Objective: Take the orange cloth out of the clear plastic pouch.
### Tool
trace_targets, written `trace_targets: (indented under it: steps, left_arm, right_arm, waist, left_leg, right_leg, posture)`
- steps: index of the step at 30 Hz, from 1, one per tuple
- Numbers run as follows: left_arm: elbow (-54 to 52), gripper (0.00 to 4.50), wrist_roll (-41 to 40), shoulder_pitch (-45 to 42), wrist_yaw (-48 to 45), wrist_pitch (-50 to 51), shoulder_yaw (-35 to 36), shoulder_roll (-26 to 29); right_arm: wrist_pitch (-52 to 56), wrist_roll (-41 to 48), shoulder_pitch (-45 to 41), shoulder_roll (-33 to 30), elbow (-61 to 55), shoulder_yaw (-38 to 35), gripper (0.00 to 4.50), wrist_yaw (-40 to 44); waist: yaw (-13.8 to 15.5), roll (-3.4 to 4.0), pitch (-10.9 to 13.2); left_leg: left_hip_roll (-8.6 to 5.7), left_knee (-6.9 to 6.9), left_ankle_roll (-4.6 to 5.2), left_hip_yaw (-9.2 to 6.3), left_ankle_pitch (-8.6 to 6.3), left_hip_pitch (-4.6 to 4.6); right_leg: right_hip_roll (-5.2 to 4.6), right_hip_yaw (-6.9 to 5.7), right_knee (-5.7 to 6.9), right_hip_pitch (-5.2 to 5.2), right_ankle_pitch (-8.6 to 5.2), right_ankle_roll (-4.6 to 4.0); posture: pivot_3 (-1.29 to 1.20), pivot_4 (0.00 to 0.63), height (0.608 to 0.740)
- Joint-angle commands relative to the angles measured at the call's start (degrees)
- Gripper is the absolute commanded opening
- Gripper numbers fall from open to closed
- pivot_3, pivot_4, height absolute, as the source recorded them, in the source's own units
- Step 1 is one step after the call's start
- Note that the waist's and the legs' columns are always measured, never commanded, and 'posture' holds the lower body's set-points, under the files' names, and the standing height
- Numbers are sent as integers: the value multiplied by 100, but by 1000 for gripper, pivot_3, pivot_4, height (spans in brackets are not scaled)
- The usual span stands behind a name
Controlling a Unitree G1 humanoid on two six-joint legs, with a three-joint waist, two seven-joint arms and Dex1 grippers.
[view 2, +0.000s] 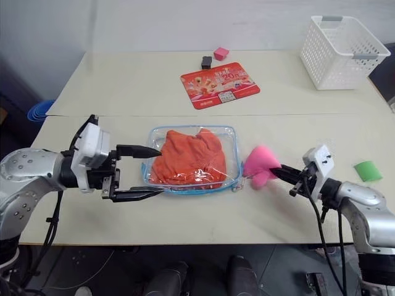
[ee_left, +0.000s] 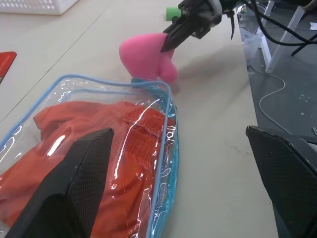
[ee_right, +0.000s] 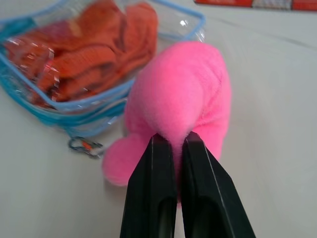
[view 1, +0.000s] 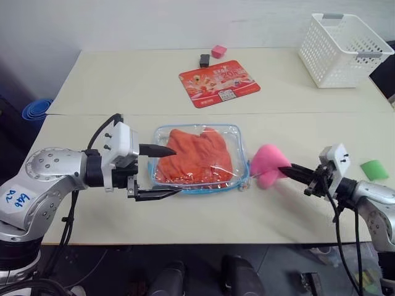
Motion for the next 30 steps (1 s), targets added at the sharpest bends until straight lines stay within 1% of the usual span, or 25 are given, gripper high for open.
trace_targets:
  steps: [1,4,9,11,15,18,21,24,25,26,27,28,29,30]
  left_arm:
    - [-21,4500,29,13,17,-108,51,16]
    - [-2,4500,69,-20,35,-120,0,-18]
    - [-21,4500,124,-72,77,-112,-161,-109]
    - [-34,4500,160,-80,116,-117,-252,-154]
    - [-60,4500,295,-68,113,-189,-481,-214]
    - [-28,4500,329,-123,119,-188,-604,-304]
    - [25,4500,502,-191,85,-289,-818,-368]
    - [76,4500,632,-296,51,-366,-1094,-483]
    - [82,4500,683,-327,24,-393,-1185,-517]
    - [82,4500,705,-346,2,-403,-1244,-540]
    - [83,4500,711,-361,-13,-403,-1283,-563]
    - [82,4500,714,-370,-21,-400,-1311,-584]
    - [91,4500,716,-378,-44,-406,-1337,-601]
    - [97,4500,724,-378,-65,-416,-1359,-611]
  right_arm:
    - [-179,259,-315,-356,-581,102,31,673]
    - [-505,-46,-523,-534,-694,580,31,1144]
    - [-1417,-784,-1034,-418,-657,1569,31,1603]
    - [-1604,-907,-1141,-280,-782,1889,31,1668]
    - [-2130,-1317,-1066,-77,-995,2537,31,1823]
    - [-2668,-1796,-999,48,-828,2952,31,1827]
    - [-3417,-2453,-1067,115,-387,3268,31,1730]
    - [-3493,-2531,-1109,175,-200,3341,775,1679]
    - [-3485,-2520,-1101,162,-195,3344,1202,1692]
    - [-3482,-2510,-1083,146,-209,3335,1481,1692]
    - [-3484,-2494,-1059,133,-234,3319,1886,1685]
    - [-3463,-2469,-1021,109,-279,3296,2096,1677]
    - [-3457,-2445,-981,88,-333,3260,2570,1655]
    - [-3471,-2439,-945,78,-376,3222,2823,1616]
  waist:
    - [-9,0,0]
    - [4,-1,0]
    - [5,-2,0]
    - [5,-2,0]
    - [17,-2,0]
    - [18,-4,-1]
    - [11,-4,-1]
    - [11,-4,-1]
    - [9,-4,-1]
    - [9,-4,-1]
    - [9,-4,-1]
    - [9,-4,-1]
    - [9,-4,-1]
    - [7,-4,-1]
  left_leg:
    - [0,0,0,0,0,0]
    - [3,-1,-1,-1,0,0]
    - [0,-1,0,-1,-1,-1]
    - [0,-1,0,-1,-1,-1]
    - [0,-1,0,-3,0,-1]
    - [-1,-1,0,-4,-1,-2]
    - [-2,0,0,-4,-1,-1]
    - [-4,0,-1,-4,0,0]
    - [-3,0,-1,-4,0,0]
    - [-3,0,-1,-4,0,0]
    - [-2,0,-1,-4,0,0]
    - [-2,0,-1,-4,0,0]
    - [-2,0,-1,-4,0,0]
    - [-2,0,-1,-4,0,0]
  right_leg:
    - [0,0,0,0,0,0]
    - [1,-2,-16,0,0,0]
    - [-1,-2,-15,0,0,0]
    - [-1,-2,-16,0,0,0]
    - [0,-4,-14,-1,0,0]
    - [-1,-4,-15,1,0,0]
    - [0,-4,-15,0,0,0]
    - [1,-3,-15,-1,0,0]
    - [3,-4,-15,0,0,0]
    - [3,-4,-14,-1,0,0]
    - [3,-3,-10,-1,0,0]
    - [3,-4,-8,0,0,0]
    - [4,-3,-8,0,0,0]
    - [4,-3,-8,0,0,0]
  posture:
    - [0,150,740]
    - [0,150,740]
    - [0,150,740]
    - [0,150,740]
    - [0,150,740]
    - [0,150,740]
    - [0,150,740]
    - [0,150,740]
    - [0,150,740]
    - [0,150,740]
    - [0,150,740]
    - [0,150,740]
    - [0,150,740]
    - [0,150,740]
